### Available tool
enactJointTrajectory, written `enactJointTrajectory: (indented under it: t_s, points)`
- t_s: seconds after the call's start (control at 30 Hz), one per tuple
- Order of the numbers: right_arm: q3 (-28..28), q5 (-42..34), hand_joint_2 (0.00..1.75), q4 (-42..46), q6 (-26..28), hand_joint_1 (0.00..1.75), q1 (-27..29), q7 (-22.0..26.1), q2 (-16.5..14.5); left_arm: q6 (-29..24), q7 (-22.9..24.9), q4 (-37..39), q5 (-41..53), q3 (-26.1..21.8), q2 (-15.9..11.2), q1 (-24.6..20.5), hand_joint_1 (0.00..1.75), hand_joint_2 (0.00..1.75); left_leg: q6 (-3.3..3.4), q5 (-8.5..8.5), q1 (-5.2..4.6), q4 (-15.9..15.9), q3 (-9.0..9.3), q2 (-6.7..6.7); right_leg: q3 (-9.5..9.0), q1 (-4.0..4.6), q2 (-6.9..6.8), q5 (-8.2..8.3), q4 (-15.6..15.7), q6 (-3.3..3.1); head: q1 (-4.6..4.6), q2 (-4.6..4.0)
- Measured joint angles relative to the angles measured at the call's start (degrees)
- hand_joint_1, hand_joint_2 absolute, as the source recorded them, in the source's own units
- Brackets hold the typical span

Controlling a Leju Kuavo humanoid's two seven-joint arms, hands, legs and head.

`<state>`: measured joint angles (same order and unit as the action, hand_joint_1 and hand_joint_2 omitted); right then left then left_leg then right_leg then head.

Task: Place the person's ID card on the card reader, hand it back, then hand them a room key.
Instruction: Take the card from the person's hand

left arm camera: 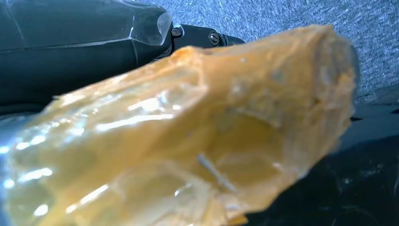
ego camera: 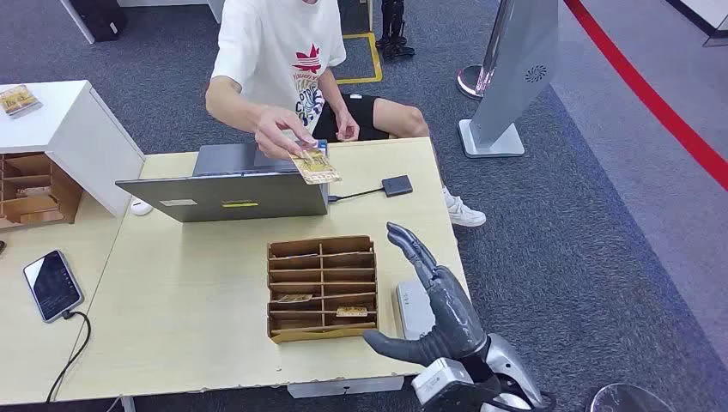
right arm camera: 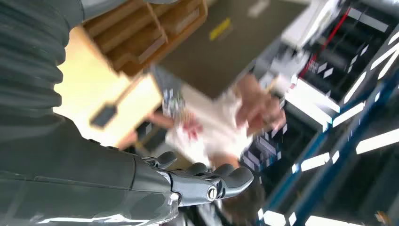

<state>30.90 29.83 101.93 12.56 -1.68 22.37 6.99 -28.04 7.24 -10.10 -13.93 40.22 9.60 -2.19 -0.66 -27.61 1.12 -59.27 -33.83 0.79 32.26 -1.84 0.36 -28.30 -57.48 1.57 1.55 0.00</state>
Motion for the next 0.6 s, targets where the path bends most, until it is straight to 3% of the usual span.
enactJointTrajectory:
  t_s: [0.3, 0.6]
  points:
    - [2.2, 17.8, 1.75, 0.5, 12.0, 0.0, -4.0, -5.6, -2.1, 1.6, 1.1, 0.0, 1.6, 0.1, 0.0, -0.1, 0.0, 0.0, -0.01, 0.01, 0.01, 0.0, 0.0, 0.0, 0.0, 0.01, 0.0, 0.0, 0.0, 0.0, 0.01, 0.0]
    - [4.1, 28.6, 1.75, -2.8, 14.9, 0.0, -8.8, -10.8, -3.2, 2.8, 2.0, 0.0, 3.4, 1.0, -0.2, -0.3, 0.0, 0.0, -0.01, 0.01, 0.0, 0.0, 0.01, 0.0, -0.02, 0.0, 0.01, 0.0, 0.0, 0.0, 0.0, 0.0]
